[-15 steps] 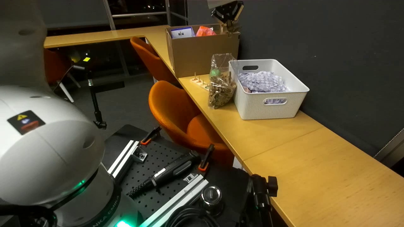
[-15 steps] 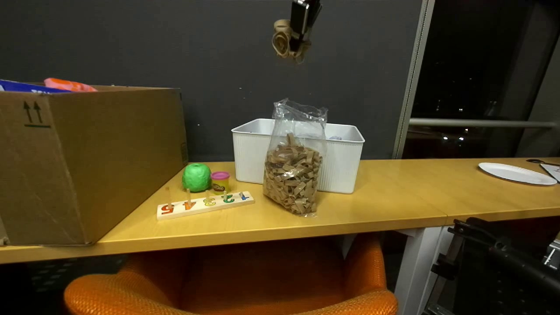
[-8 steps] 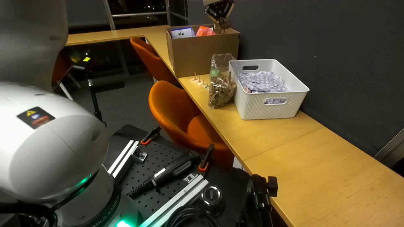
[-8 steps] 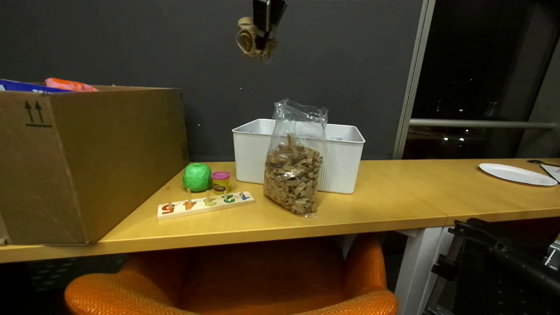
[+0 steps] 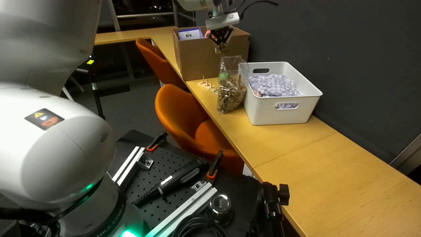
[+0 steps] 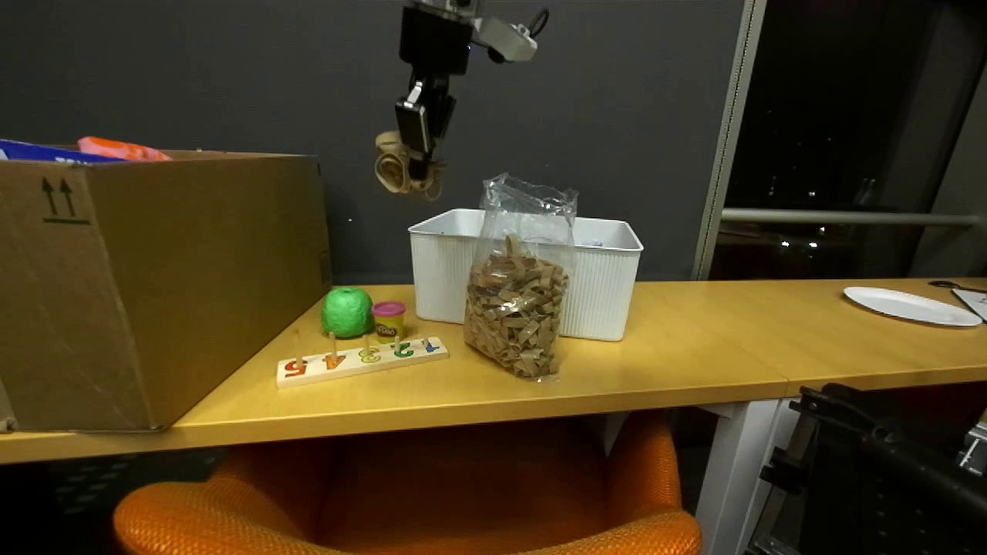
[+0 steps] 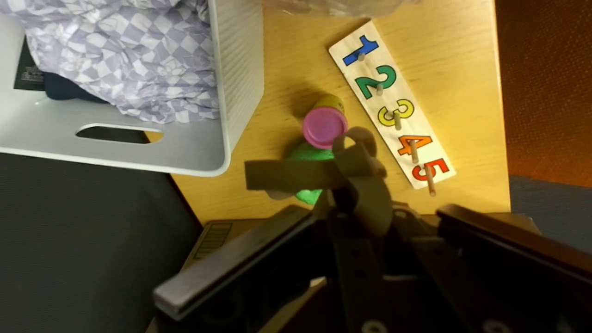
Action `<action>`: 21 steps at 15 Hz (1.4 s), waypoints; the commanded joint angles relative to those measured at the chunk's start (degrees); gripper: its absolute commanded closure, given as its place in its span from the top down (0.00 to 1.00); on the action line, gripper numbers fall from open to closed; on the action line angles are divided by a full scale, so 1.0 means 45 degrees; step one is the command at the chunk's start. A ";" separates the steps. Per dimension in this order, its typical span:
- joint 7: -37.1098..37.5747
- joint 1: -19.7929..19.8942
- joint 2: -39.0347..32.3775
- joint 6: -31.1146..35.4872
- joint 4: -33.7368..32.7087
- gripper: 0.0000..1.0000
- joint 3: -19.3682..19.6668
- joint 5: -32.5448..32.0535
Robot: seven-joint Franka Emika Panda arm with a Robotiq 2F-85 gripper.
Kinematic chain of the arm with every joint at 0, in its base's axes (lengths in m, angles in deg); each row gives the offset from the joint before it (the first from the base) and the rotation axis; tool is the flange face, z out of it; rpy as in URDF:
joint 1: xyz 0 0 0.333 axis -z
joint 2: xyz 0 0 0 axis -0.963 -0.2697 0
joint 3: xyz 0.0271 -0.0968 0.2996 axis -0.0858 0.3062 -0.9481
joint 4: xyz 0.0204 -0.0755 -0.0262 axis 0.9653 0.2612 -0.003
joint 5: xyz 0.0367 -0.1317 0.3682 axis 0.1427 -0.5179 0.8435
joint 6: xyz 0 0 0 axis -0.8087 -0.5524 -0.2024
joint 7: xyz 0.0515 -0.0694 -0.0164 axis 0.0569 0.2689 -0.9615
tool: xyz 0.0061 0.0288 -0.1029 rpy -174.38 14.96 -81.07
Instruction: Remove the rubber band from the packet
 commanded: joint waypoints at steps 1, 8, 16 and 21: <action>-0.0649 0.0058 -0.1297 -0.0657 -0.1452 0.02 -0.0192 -0.0225; -0.0786 -0.0753 -0.3308 -0.1592 -0.3484 0.02 -0.0004 -0.0770; -0.1041 -0.1035 -0.4370 -0.2848 -0.5661 0.02 0.0111 -0.1103; -0.1093 -0.1115 -0.5298 -0.3627 -0.6916 0.02 0.0201 -0.1086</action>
